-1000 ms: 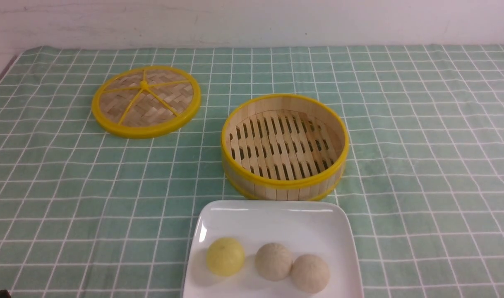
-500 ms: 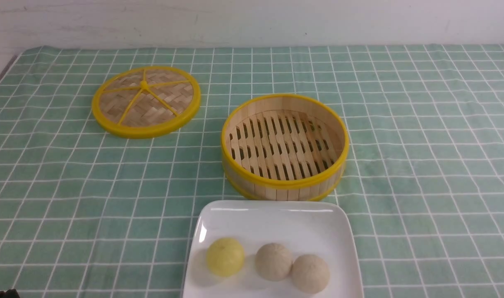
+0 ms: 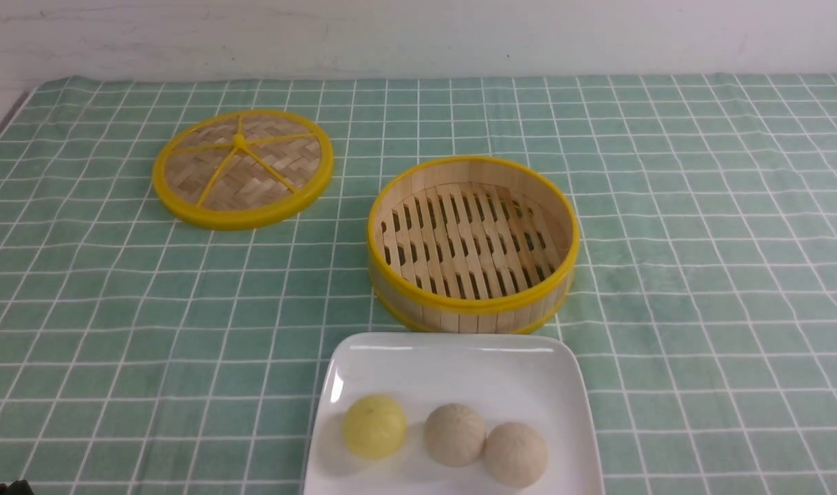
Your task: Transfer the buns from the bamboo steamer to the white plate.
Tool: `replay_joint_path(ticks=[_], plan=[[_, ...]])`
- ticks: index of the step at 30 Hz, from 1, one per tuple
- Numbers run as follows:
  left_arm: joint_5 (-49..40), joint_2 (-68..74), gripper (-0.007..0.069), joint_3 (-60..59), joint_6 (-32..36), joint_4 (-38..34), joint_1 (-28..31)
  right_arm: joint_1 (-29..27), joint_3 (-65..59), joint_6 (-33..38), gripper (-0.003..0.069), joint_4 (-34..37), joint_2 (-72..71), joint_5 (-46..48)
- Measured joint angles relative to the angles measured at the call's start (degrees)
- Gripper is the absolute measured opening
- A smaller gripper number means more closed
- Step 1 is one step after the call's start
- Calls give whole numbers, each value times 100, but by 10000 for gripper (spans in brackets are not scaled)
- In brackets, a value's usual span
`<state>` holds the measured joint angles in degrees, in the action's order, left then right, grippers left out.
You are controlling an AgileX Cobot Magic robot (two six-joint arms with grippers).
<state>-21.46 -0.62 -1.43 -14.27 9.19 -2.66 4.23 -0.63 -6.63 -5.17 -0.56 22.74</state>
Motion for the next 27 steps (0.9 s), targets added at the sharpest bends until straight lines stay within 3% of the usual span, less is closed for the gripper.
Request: replay_joint_path(ticks=[27], plan=[[-6, 0, 137, 0, 0, 91, 0, 0, 0, 140, 199, 0, 0, 0]])
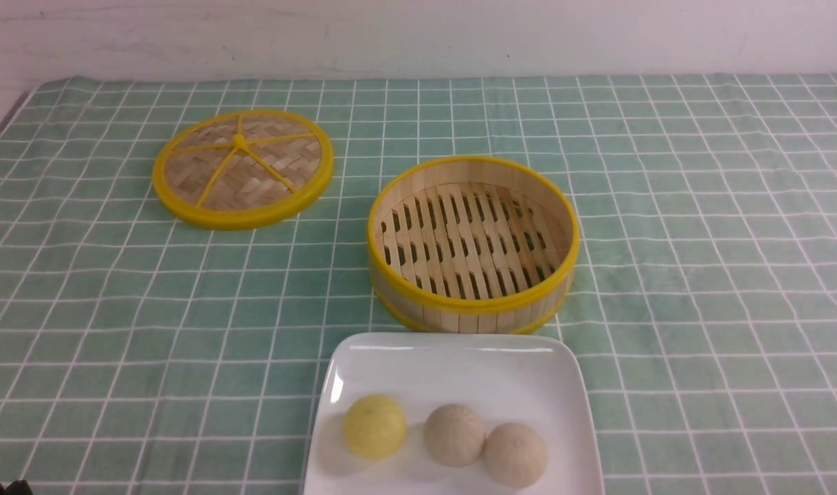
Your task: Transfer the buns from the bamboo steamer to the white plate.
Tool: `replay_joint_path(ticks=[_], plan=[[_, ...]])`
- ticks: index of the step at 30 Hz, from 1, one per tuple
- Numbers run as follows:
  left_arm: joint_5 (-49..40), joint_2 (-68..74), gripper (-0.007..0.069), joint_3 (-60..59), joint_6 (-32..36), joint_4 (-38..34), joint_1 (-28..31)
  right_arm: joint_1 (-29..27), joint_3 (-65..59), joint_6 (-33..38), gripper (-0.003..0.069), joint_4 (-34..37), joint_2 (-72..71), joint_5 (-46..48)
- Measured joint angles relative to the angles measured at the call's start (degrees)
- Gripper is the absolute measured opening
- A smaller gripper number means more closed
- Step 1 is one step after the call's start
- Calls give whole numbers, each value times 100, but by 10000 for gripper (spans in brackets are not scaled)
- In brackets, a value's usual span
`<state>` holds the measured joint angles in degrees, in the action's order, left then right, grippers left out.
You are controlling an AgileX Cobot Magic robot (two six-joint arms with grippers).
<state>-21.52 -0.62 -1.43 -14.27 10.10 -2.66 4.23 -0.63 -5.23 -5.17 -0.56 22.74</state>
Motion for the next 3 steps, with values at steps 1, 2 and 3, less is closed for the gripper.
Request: replay_joint_path(ticks=[1, 2, 3], plan=[[0, 0, 138, 0, 0, 0, 0, 0, 0, 0, 199, 0, 0, 0], [0, 0, 139, 0, 0, 0, 0, 0, 0, 3, 202, 0, 0, 0], [0, 0, 140, 0, 0, 0, 0, 0, 0, 3, 204, 0, 0, 0]])
